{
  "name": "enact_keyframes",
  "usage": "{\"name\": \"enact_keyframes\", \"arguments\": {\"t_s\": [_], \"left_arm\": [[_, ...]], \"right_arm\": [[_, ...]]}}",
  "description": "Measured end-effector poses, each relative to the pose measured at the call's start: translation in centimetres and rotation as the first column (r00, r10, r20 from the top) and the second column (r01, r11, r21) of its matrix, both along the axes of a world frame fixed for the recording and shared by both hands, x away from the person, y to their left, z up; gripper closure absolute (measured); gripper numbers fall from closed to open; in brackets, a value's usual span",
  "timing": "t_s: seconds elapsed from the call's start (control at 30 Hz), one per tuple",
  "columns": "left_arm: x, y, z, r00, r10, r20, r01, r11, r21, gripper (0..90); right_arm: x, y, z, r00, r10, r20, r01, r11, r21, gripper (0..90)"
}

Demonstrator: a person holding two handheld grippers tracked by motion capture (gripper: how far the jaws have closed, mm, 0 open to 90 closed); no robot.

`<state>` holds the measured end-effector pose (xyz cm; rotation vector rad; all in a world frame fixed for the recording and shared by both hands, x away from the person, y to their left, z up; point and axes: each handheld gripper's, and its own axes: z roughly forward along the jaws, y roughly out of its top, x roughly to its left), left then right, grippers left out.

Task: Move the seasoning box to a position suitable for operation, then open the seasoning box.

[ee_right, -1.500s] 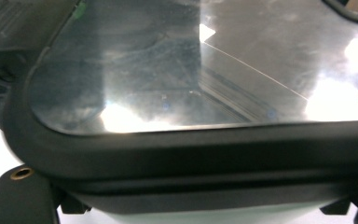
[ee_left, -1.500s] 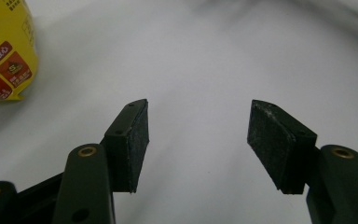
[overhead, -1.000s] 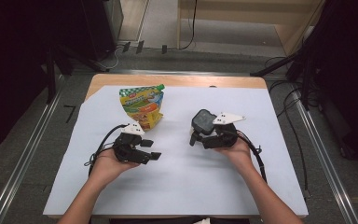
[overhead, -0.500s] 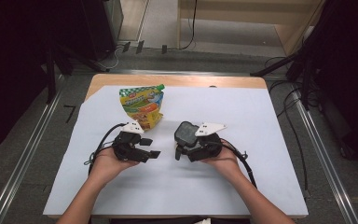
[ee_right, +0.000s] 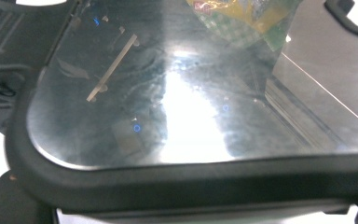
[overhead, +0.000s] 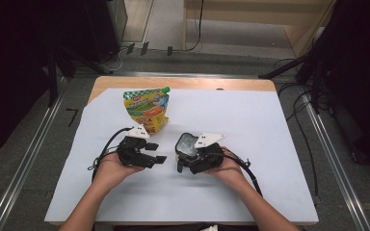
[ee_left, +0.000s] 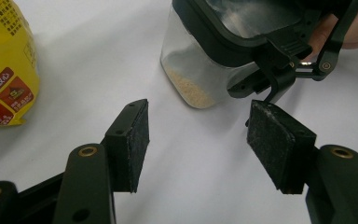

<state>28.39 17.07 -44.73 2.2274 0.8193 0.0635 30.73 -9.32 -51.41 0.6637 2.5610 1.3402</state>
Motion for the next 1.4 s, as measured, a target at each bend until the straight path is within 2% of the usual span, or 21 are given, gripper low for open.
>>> {"name": "enact_keyframes", "arguments": {"t_s": [0.13,0.27,0.37,0.4,0.43,0.5,0.6,0.73,0.77,0.83,0.87,0.93,1.0,1.03,1.07,1.1,1.2,1.27,1.3,1.37,1.4], "left_arm": [[0.0,0.0,0.0,1.0000,-0.001,0.002,0.001,1.0000,0.000,39.6],[0.0,0.0,0.0,1.0000,0.001,0.005,-0.001,1.0000,-0.001,39.6],[0.0,0.1,-0.1,1.0000,0.007,0.005,-0.007,1.0000,-0.003,39.6],[0.0,0.2,-0.1,0.9999,0.012,0.006,-0.012,0.9999,-0.008,39.7],[0.0,0.3,-0.1,0.9999,0.016,0.004,-0.016,0.9998,-0.009,39.8],[-0.1,0.3,-0.1,0.9999,0.017,0.003,-0.017,0.9998,-0.008,40.1],[-0.1,0.2,0.0,0.9998,0.020,0.007,-0.020,0.9998,-0.007,40.5],[0.0,-0.1,-0.1,0.9998,0.019,0.009,-0.019,0.9998,-0.010,40.7],[0.0,-0.2,-0.2,0.9998,0.017,0.005,-0.017,0.9998,-0.012,40.7],[0.1,-0.4,-0.3,0.9999,0.015,0.006,-0.015,0.9999,-0.008,40.8],[0.2,-0.5,-0.4,0.9999,0.016,0.007,-0.016,0.9999,-0.005,41.1],[0.3,-0.7,-0.5,0.9997,0.021,0.011,-0.021,0.9998,-0.001,42.1],[0.3,-0.8,-0.5,0.9991,0.032,0.027,-0.033,0.9995,0.006,47.9],[0.6,-1.0,-0.3,0.9987,0.032,0.039,-0.031,0.9995,-0.009,51.2],[0.6,-1.0,-0.3,0.9987,0.032,0.039,-0.031,0.9995,-0.009,52.6],[0.8,-1.1,-0.3,0.9991,0.040,0.018,-0.039,0.9992,-0.012,56.2],[1.1,-1.3,-0.6,0.9991,0.043,0.001,-0.043,0.9991,0.001,66.4],[1.1,-1.3,-0.6,0.9992,0.041,0.004,-0.041,0.9992,0.002,68.8],[1.2,-1.4,-0.6,0.9994,0.035,0.007,-0.035,0.9994,-0.010,75.5],[1.2,-1.4,-0.5,0.9995,0.031,0.003,-0.031,0.9994,-0.013,81.1],[1.3,-1.6,-0.6,0.9996,0.030,-0.001,-0.030,0.9995,-0.009,83.3]], "right_arm": [[0.0,-0.2,0.1,0.9998,-0.001,-0.019,0.001,1.000,-0.001,14.7],[-0.3,-1.0,0.7,0.9995,0.001,-0.031,-0.003,0.999,-0.038,15.3],[-0.6,-1.5,1.0,0.9997,0.003,-0.023,-0.004,0.998,-0.059,16.2],[-1.0,-2.2,1.4,0.9997,-0.002,-0.025,0.001,0.997,-0.071,17.9],[-1.1,-2.5,1.5,0.9997,0.001,-0.025,-0.003,0.998,-0.067,17.9],[-1.3,-3.1,1.7,0.9982,-0.015,-0.057,0.012,0.999,-0.050,18.4],[-1.8,-3.8,1.8,0.9969,-0.017,-0.076,0.014,0.999,-0.050,20.2],[-2.5,-4.4,2.3,0.9976,-0.022,-0.066,0.019,0.998,-0.058,23.8],[-2.7,-4.8,2.8,0.9962,-0.048,-0.073,0.044,0.998,-0.049,24.8],[-2.8,-5.0,3.0,0.9947,-0.065,-0.080,0.062,0.997,-0.045,25.7],[-3.1,-5.4,3.4,0.9908,-0.094,-0.097,0.091,0.995,-0.039,28.5],[-3.3,-5.8,3.7,0.9907,-0.094,-0.098,0.090,0.995,-0.041,33.1],[-3.5,-5.9,3.9,0.9899,-0.101,-0.099,0.096,0.994,-0.050,35.0],[-3.4,-6.3,4.5,0.9898,-0.104,-0.097,0.101,0.994,-0.027,46.5],[-3.2,-6.5,4.7,0.9901,-0.106,-0.093,0.105,0.994,-0.007,50.4],[-3.1,-6.6,4.8,0.9883,-0.119,-0.096,0.119,0.993,0.004,54.3],[-2.9,-6.7,4.9,0.9833,-0.148,-0.107,0.151,0.988,0.020,61.4],[-2.8,-6.7,4.8,0.9815,-0.157,-0.109,0.160,0.987,0.018,63.3],[-2.7,-6.6,4.7,0.9783,-0.172,-0.115,0.176,0.984,0.020,67.2],[-2.7,-6.5,4.7,0.9781,-0.175,-0.113,0.178,0.984,0.021,68.7],[-2.6,-6.3,4.6,0.9762,-0.189,-0.106,0.192,0.981,0.021,74.9]]}}
